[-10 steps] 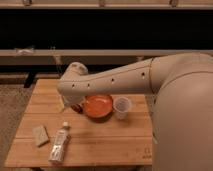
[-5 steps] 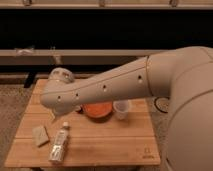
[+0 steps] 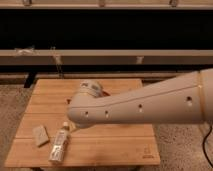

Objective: Move the arm in a circular motion

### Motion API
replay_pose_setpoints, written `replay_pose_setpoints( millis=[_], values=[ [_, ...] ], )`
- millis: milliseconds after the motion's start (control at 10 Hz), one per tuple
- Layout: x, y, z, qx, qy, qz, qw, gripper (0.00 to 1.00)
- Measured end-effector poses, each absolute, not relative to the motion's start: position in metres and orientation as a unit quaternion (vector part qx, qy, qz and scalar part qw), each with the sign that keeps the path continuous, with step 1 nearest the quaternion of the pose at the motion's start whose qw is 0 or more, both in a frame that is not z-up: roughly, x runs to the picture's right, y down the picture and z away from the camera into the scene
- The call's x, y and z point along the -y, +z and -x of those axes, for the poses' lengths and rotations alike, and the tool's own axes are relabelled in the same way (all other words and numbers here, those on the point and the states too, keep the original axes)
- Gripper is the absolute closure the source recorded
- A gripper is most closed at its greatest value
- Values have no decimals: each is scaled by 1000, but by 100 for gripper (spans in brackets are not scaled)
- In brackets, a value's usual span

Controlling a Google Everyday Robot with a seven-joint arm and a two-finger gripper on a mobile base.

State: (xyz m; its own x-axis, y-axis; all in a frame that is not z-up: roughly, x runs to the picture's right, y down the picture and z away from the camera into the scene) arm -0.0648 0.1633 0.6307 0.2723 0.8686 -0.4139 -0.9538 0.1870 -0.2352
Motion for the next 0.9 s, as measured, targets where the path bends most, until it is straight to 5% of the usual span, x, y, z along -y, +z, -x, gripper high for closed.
replay_pose_setpoints(
  millis=[300,900],
  values=[
    [-161,628,-14,-113,644,212,727,20],
    [-69,681,-92,-119,670,194,707,20]
  ],
)
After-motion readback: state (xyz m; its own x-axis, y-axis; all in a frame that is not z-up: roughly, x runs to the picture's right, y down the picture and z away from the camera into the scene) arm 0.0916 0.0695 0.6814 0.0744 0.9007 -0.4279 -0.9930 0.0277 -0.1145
